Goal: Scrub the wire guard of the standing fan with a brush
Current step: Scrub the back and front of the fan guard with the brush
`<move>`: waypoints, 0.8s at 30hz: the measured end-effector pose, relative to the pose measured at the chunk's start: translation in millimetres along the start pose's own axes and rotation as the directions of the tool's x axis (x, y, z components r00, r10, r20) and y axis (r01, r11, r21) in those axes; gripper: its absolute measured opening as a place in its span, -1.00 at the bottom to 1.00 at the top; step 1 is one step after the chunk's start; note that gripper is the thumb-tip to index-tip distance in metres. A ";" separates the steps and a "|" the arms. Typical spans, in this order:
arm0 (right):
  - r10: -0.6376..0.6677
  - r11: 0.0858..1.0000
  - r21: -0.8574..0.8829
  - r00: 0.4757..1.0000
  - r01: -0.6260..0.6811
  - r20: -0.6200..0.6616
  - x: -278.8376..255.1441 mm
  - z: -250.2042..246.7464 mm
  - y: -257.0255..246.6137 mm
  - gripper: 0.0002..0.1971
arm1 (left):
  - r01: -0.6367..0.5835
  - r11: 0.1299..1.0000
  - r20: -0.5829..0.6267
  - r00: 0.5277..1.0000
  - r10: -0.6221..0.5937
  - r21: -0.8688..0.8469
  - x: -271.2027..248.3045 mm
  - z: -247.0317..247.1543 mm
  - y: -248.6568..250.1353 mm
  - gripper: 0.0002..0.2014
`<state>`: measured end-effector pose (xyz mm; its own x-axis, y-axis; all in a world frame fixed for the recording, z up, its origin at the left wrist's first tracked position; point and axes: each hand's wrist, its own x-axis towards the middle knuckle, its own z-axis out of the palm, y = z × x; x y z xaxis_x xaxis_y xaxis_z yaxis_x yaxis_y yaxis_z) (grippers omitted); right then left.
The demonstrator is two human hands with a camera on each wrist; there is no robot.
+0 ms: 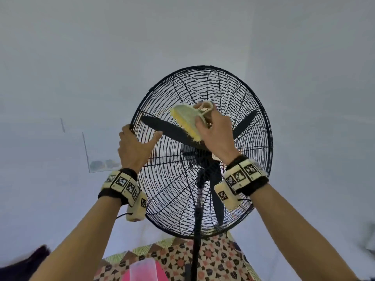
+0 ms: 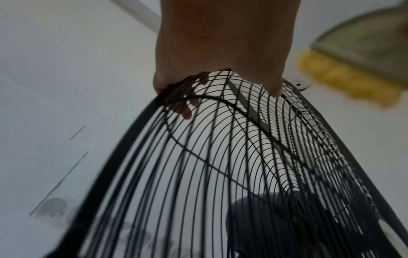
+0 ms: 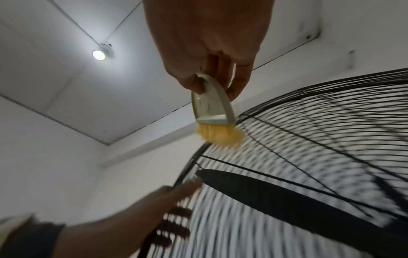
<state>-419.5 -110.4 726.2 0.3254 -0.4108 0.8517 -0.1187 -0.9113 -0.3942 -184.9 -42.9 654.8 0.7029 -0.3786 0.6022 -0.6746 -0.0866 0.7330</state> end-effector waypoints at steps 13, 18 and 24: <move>-0.309 0.909 -0.131 0.851 0.395 0.426 126.8 104.3 -81.3 -0.65 | 0.042 0.995 0.146 0.989 -0.028 -0.094 -8.8 -13.6 -22.2 0.12; -0.200 0.832 -0.340 0.810 0.438 0.552 144.3 88.5 -100.7 -0.78 | 0.008 0.998 0.106 0.994 0.000 -0.067 -14.2 -9.0 -19.0 0.13; -0.281 0.894 -0.167 0.810 0.416 0.514 129.6 101.9 -92.6 -0.78 | 0.031 0.998 0.102 0.994 -0.025 -0.059 -14.8 -9.5 -19.8 0.21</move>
<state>-270.7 -76.5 837.9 0.7793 -0.0626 0.6235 -0.1275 -0.9900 0.0601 -179.8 -26.8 634.3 0.6929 -0.4681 0.5485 -0.6380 -0.0436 0.7688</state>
